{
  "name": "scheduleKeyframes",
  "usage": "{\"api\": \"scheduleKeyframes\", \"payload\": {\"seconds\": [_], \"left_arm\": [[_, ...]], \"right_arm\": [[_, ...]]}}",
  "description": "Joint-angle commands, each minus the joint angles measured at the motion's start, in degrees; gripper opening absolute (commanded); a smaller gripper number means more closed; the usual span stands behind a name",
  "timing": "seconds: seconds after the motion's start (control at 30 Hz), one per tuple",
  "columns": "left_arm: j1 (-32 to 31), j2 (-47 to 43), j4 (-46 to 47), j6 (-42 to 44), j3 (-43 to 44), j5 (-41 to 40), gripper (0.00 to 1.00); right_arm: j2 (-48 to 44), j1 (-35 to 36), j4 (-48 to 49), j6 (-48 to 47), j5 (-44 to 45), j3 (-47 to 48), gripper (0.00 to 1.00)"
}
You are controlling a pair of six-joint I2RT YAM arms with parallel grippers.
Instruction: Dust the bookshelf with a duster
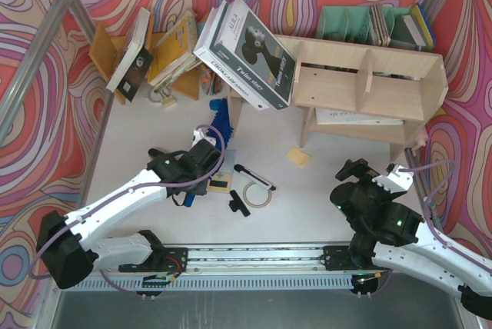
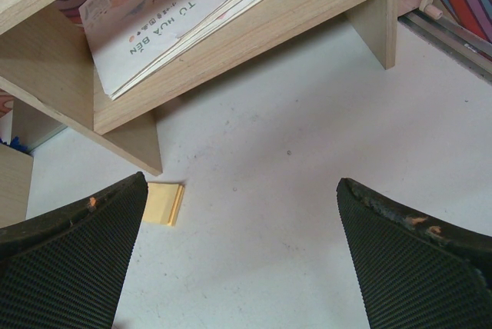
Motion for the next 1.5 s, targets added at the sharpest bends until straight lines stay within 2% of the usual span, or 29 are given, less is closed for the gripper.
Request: {"api": "scheduleKeyframes", "payload": {"seconds": [0.0, 0.1, 0.23, 0.37, 0.73, 0.93, 1.17, 1.3, 1.47], "left_arm": [[-0.06, 2.74, 0.12, -0.81, 0.03, 0.04, 0.00], [-0.06, 2.46, -0.03, -2.29, 0.54, -2.20, 0.00], [-0.05, -5.17, 3.22, -4.40, -1.61, -5.53, 0.00], [-0.04, -10.41, 7.38, -5.57, -5.95, -4.72, 0.00], [-0.15, -1.47, 7.83, -9.23, -9.63, 2.68, 0.00], [-0.15, -6.99, 5.44, -6.04, -5.51, -1.73, 0.00], [-0.09, -13.79, 6.57, -2.76, -1.96, -1.31, 0.00], [-0.11, -13.50, 8.25, -2.80, -3.32, 1.76, 0.00], [-0.08, -7.61, 8.99, -4.66, -6.06, 5.43, 0.00]], "right_arm": [[-0.87, 0.28, 0.46, 0.78, 1.99, -0.62, 0.99], [-1.01, 0.28, 0.41, 0.82, 1.99, -0.60, 0.99], [-1.23, 0.21, 0.45, 0.82, 1.99, -0.54, 0.99], [-1.23, 0.28, 0.54, 0.78, 1.90, -0.69, 0.99], [-1.06, 0.24, 0.53, 0.73, 1.89, -0.66, 0.99], [-0.79, 0.28, 0.70, 0.67, 1.99, -0.64, 0.99], [-0.45, 0.27, 0.81, 0.64, 1.99, -0.60, 0.99], [-0.46, 0.27, 0.87, 0.57, 1.99, -0.62, 0.99], [-0.29, 0.28, 0.97, 0.56, 2.03, -0.66, 0.99]]}}
